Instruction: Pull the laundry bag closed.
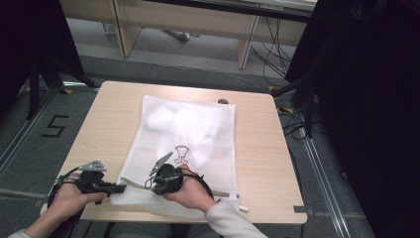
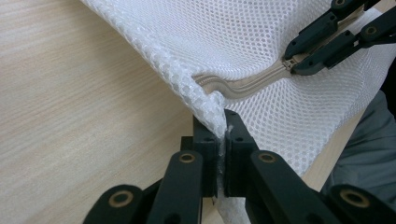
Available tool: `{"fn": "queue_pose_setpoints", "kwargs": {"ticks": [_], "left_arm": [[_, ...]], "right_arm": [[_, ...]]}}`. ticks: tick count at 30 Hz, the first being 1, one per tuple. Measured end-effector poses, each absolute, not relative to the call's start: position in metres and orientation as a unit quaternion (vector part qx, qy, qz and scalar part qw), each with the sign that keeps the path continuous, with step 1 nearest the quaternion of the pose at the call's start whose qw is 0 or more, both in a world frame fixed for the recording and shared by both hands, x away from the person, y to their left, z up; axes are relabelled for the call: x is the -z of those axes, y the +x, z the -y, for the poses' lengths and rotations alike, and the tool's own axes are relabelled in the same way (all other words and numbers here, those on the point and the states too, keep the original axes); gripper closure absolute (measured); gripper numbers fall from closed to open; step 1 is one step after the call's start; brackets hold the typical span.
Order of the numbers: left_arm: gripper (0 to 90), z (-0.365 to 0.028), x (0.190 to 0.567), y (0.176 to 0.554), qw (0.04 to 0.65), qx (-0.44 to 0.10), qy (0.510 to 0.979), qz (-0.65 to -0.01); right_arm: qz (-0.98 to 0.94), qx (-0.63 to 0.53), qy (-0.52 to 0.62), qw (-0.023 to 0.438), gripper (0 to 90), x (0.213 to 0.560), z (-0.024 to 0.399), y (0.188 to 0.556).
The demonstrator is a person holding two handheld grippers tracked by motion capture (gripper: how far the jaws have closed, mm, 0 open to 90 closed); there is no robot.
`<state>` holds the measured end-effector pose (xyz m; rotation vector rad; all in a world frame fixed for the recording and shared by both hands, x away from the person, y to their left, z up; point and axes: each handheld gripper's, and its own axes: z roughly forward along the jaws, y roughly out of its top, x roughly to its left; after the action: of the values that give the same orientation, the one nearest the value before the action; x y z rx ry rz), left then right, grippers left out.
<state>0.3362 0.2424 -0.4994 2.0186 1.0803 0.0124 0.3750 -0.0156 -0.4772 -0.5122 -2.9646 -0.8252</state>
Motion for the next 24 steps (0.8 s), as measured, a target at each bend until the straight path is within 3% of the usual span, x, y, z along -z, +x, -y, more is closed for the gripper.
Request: {"fn": "queue_pose_setpoints", "kwargs": {"ticks": [24], "left_arm": [[85.4,-0.241,0.501,0.336,0.420,-0.009,0.798,-0.432]], "right_arm": [[0.950,0.262,-0.170,0.009,82.3,0.475,0.027,0.375]]}}
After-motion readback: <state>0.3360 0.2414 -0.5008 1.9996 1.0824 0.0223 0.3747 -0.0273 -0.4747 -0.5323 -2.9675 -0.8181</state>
